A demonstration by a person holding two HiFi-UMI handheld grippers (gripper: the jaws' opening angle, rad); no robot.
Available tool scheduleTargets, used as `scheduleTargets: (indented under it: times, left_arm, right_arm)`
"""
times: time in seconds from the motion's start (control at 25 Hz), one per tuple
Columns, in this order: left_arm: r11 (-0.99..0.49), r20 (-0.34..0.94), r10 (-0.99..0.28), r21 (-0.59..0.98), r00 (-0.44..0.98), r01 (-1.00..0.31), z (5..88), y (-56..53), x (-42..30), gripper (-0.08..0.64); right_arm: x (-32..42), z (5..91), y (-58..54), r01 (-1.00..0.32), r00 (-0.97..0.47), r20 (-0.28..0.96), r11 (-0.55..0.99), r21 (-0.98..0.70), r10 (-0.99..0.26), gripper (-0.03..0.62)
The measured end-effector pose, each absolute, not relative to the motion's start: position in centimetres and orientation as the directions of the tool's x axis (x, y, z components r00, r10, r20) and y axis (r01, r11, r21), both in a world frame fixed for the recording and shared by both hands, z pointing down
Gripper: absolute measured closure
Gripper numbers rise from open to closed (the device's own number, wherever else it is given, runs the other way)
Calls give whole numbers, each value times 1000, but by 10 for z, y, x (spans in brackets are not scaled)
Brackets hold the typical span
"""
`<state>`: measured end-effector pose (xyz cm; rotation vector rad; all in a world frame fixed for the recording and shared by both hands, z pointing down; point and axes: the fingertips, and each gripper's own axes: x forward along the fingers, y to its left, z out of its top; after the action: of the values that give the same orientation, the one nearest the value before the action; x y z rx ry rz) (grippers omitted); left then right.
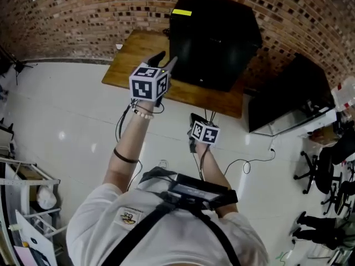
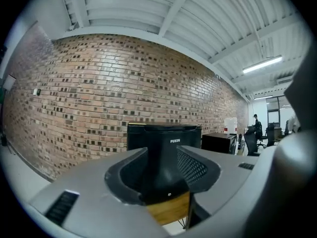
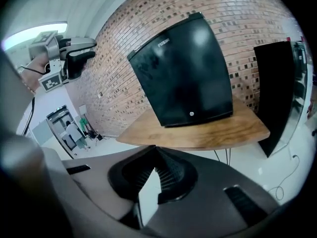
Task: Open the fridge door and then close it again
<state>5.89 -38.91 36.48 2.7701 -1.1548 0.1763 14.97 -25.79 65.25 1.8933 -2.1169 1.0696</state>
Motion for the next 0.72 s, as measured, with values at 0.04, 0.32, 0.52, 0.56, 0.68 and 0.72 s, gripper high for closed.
scheduleTargets:
  times: [0.04, 0.32, 0.52, 0.56, 0.68, 0.72]
  left_arm:
    - [-698, 162, -695, 82, 700, -712, 365, -383, 61, 372]
    - [-676, 181, -711, 86, 679, -732, 372, -324, 62, 330]
    - [-654, 199, -724, 107, 661, -749, 383, -294, 51, 330]
    - [-652, 195, -726, 109, 660, -750, 382, -290, 49, 330]
    - [-649, 179, -732, 109, 657, -753, 376, -279, 44, 330]
    - [-648, 176, -734, 108, 656, -754, 374, -277, 42, 330]
  right_arm:
    - [150, 648, -248, -898, -215, 505, -34, -438, -836, 575]
    - [152, 642, -172, -877, -213, 488, -54, -478, -846, 575]
    - [155, 645, -149, -870, -207, 487, -68, -488, -848, 575]
    - [154, 646, -146, -868, -209, 485, -67, -492, -849, 575]
    - [149, 645, -139, -862, -218, 474, -60, -504, -853, 575]
    - [147, 644, -138, -862, -219, 471, -57, -504, -854, 575]
